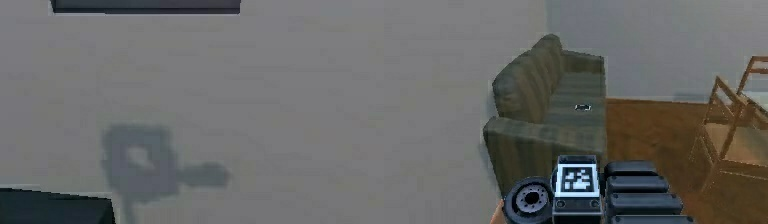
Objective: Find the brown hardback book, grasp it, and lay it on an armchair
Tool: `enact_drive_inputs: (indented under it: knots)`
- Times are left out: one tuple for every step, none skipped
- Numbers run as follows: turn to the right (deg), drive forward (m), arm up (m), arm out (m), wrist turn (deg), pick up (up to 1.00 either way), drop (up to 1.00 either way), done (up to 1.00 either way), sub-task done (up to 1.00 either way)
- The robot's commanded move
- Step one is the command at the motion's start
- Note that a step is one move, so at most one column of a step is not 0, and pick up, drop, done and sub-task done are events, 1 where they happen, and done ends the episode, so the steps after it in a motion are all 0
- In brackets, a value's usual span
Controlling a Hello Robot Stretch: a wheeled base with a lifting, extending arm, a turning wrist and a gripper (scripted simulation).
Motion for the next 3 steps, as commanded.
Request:
enact_drive_inputs:
  knots:
    - [45.0,0.0,0.0,0.0,0.0,0.0,0.0,0.0,0.0]
    - [24.0,0.0,0.0,0.0,0.0,0.0,0.0,0.0,0.0]
    - [-45.0,0.0,0.0,0.0,0.0,0.0,0.0,0.0,0.0]
